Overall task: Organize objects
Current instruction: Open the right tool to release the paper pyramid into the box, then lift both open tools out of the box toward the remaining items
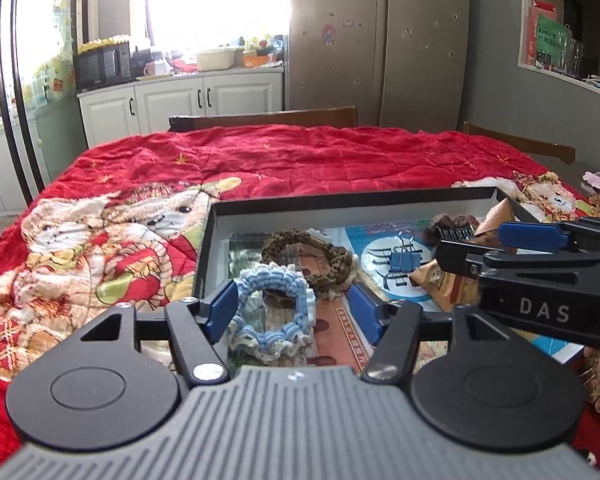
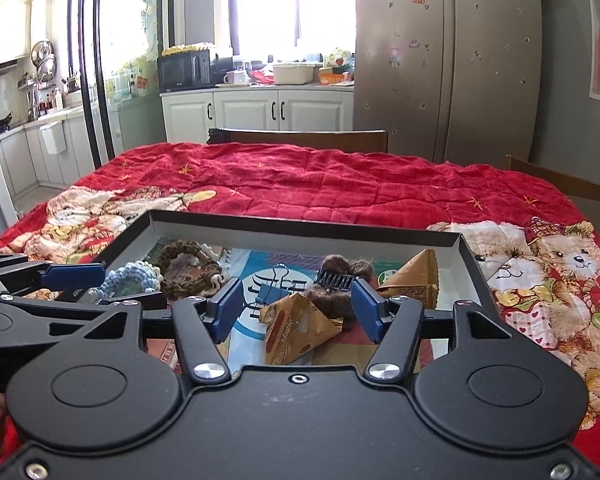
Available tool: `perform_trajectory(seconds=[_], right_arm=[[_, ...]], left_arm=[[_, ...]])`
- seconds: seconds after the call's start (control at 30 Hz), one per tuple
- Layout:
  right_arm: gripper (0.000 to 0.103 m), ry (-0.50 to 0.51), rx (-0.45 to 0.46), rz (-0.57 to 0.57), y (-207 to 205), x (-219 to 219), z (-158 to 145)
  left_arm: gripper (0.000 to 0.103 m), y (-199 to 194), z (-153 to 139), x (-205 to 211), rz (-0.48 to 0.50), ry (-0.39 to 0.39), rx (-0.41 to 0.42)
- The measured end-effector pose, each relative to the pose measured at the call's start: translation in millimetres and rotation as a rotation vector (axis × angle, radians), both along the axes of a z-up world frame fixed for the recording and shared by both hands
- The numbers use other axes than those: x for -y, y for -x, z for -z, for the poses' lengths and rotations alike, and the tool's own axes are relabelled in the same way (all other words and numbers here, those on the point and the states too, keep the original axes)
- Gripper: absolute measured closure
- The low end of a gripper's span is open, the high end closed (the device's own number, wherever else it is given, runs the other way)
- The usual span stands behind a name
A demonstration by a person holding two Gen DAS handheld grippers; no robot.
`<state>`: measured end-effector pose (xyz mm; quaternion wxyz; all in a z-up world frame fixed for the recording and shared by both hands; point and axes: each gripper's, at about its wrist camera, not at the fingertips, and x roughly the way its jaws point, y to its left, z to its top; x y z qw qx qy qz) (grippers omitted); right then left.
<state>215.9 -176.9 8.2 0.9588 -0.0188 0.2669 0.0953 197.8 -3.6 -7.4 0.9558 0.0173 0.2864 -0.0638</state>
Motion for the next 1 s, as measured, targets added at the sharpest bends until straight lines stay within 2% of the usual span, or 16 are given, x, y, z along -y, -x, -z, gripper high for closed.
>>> perform_trajectory(seconds=[0.23, 0.37, 0.5, 0.73, 1.0], right_arm=[[0.039, -0.017, 0.025, 0.007, 7, 5, -10], [0.032, -0.030, 0.045, 0.014, 13, 8, -17], [0.031, -0.038, 0.050, 0.023, 19, 14, -23], [0.030, -0.025, 0.070, 0.026, 34, 20, -34], [0.029, -0.063, 0.097, 0.020, 58, 36, -52]], left_arm=[[0.024, 8, -12, 0, -0.003, -0.007, 0.035], [0.023, 16, -21, 0, 0.001, -0.009, 0.061], [0.015, 26, -32, -1, 0.010, 0.000, 0.096], [0.015, 46, -52, 3, 0.045, -0.004, 0.151], [0.013, 72, -73, 3, 0.076, -0.018, 0.199]])
